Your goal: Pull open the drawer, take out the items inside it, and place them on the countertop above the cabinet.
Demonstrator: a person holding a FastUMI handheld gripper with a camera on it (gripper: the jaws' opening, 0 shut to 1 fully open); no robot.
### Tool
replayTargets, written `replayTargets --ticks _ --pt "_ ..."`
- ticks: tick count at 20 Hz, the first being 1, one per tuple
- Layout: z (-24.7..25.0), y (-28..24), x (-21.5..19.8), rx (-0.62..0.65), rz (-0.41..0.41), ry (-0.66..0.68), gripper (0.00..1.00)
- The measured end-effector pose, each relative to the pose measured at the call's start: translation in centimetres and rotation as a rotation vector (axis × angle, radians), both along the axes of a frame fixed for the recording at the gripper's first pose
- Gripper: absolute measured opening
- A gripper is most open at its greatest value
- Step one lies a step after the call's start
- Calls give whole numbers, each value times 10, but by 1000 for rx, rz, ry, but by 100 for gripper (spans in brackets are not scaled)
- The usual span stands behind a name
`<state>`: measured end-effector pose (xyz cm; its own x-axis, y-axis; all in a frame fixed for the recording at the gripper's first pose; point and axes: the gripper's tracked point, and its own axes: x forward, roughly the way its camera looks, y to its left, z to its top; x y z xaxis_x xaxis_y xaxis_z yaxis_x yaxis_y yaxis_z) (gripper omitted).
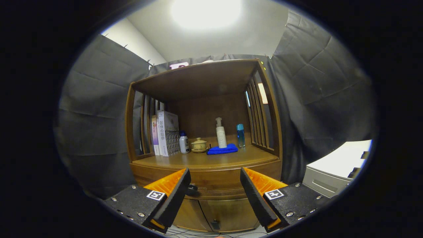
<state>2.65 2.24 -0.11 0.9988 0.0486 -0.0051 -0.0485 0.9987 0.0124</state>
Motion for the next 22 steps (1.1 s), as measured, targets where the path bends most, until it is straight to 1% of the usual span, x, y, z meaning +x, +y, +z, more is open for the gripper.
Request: replayTargets --ticks 4,12,14,19,21,22 --pt "-1 12 22 14 14 23 94" --pt "-28 40 68 -5 67 80 94" --pt "-43 47 82 -8 82 107 94" --pt "-93 58 92 -22 78 219 93" --pt "-106 60 96 -32 83 247 92" --pt "-111 61 97 -35 86 257 89"
